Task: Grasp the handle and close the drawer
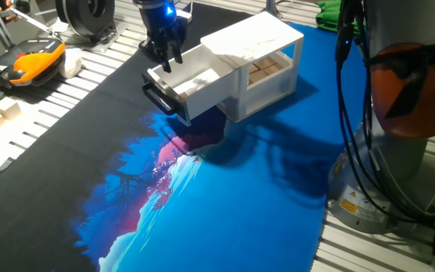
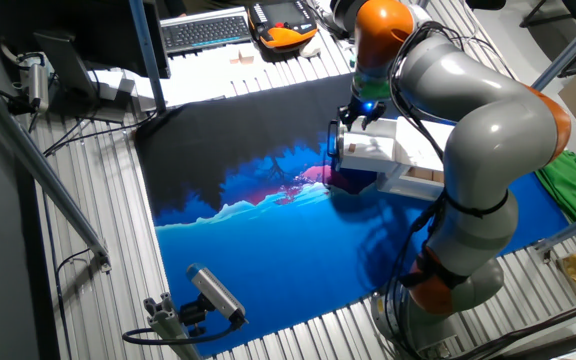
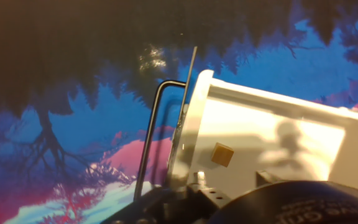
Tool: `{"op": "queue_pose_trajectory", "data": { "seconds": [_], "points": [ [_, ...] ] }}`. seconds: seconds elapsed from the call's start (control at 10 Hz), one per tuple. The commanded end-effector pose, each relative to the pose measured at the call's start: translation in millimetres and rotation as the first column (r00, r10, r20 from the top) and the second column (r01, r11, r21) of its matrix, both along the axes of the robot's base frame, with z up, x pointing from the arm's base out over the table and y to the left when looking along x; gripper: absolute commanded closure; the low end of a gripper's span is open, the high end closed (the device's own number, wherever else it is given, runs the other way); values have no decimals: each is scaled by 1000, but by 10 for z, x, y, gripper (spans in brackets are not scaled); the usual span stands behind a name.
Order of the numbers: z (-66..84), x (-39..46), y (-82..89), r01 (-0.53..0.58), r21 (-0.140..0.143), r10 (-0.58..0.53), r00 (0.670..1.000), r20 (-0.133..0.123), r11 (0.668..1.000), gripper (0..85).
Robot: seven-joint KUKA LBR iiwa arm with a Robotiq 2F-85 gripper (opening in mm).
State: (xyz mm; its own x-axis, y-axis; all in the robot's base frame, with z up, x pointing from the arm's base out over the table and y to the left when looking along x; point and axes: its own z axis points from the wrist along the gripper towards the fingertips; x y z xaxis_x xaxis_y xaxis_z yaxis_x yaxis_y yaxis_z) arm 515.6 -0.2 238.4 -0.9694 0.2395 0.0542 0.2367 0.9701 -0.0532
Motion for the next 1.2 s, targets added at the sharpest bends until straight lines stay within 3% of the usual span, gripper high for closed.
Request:
{"op": "queue_pose_trajectory", "data": {
  "seconds": [0.0,1.1],
  "points": [
    [2,1,0,0,0,0,1000,1,1000,850],
    [15,1,0,-1,11,1,1000,15,1000,850]
  ]
}}
